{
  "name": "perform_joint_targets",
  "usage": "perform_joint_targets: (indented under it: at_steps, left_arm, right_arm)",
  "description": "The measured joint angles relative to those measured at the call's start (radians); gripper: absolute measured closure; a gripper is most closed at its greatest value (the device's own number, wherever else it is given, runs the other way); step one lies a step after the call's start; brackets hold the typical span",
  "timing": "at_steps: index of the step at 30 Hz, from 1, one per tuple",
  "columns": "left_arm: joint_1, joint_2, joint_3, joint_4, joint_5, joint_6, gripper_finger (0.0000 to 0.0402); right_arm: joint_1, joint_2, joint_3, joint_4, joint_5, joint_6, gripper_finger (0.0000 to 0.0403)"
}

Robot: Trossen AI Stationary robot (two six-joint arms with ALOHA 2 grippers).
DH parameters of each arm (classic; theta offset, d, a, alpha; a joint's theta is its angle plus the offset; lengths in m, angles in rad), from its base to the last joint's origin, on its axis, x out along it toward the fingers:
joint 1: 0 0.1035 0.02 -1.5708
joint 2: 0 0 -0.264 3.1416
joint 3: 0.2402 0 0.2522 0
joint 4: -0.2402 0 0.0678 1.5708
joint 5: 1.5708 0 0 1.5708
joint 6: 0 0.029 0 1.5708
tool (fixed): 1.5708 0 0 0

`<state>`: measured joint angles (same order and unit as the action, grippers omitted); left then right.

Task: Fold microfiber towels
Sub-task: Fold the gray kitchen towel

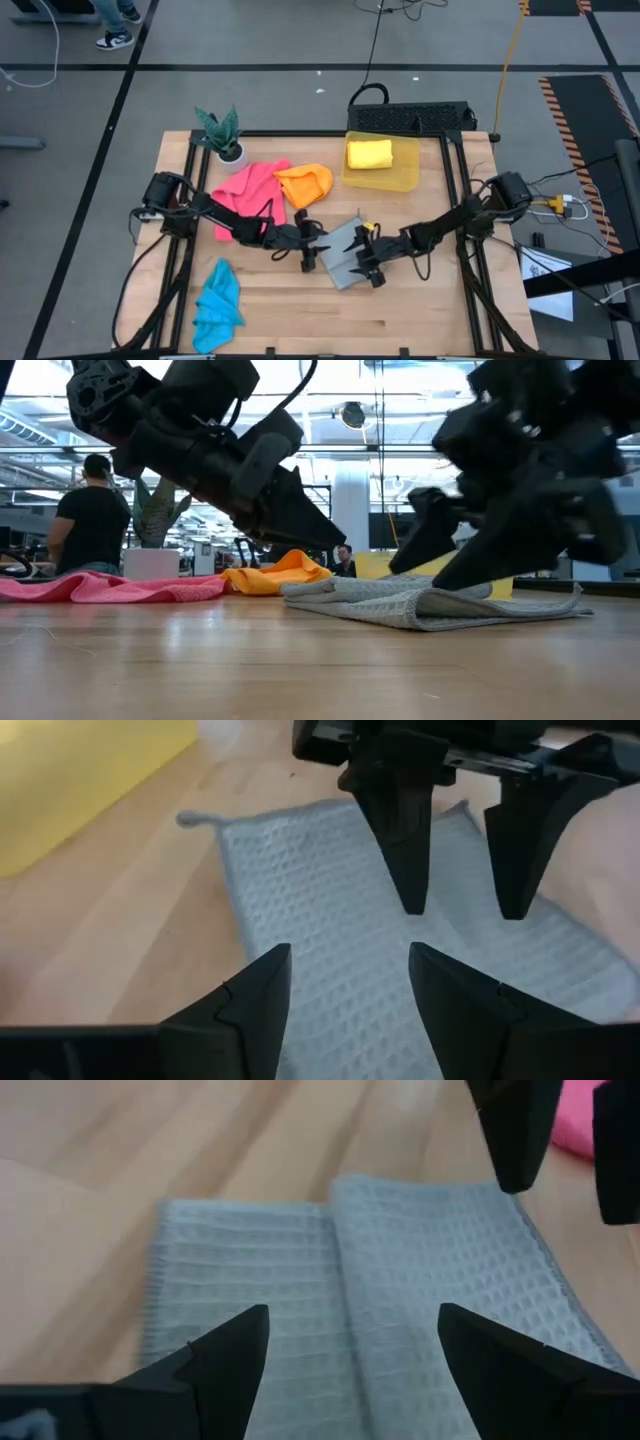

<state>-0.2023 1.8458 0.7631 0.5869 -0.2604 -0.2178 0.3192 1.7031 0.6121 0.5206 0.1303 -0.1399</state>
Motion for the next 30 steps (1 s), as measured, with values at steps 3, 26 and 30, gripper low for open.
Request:
perform_joint_targets:
  at_steps: [3,26,30]
  left_arm:
    - [0.002,0.0,0.0,-0.049,-0.001,-0.02,0.0195]
    - [0.039,-0.024,0.001,-0.19,0.023,-0.253,0.0195]
    - [0.064,0.003,0.0,-0.211,0.061,-0.31,0.0195]
  right_arm:
    - [-0.02,0.009,0.019,-0.034,-0.002,-0.009,0.0121]
    - [-0.305,-0.062,0.199,-0.452,-0.151,-0.017,0.0122]
    - [-0.377,-0.062,0.201,-0.482,-0.314,0.013,0.0122]
